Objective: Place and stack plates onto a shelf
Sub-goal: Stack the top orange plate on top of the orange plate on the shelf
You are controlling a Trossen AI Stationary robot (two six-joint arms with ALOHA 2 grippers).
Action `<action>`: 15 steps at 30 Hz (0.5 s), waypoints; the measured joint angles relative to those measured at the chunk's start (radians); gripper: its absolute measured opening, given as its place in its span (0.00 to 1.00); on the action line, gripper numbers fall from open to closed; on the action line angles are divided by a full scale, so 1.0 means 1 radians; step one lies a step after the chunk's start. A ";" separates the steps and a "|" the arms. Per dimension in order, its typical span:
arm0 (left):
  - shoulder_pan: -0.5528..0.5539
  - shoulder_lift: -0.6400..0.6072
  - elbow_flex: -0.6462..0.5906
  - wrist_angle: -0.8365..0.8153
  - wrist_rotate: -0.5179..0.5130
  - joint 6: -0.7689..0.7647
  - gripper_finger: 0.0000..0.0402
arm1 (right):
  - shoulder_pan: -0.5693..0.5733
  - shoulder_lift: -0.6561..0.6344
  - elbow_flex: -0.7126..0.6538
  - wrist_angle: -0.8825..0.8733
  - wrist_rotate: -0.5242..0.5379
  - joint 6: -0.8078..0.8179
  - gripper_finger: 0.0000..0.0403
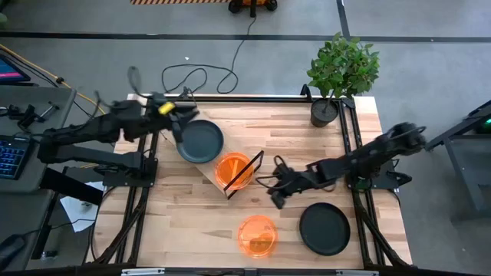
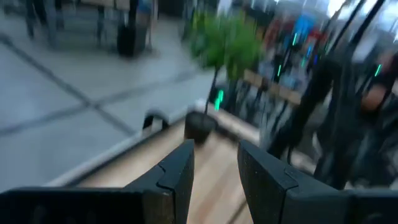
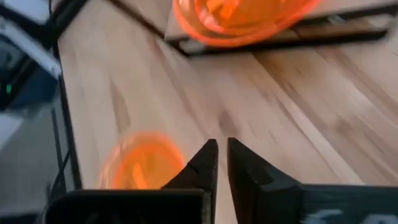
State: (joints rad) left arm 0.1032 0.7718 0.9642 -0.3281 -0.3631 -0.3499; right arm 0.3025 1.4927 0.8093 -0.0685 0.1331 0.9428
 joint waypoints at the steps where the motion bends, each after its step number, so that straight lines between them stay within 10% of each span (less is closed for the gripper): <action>1: 0.000 -0.022 0.000 0.025 -0.011 0.009 0.28 | -0.007 0.045 0.000 0.063 0.009 0.000 0.02; 15: 0.000 -0.100 0.000 0.035 -0.042 0.021 0.28 | -0.100 0.340 0.093 0.308 0.065 0.047 0.00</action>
State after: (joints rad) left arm 0.1032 0.6720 0.9641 -0.2935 -0.4053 -0.3285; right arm 0.2030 1.8324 0.9025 0.2391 0.1981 0.9901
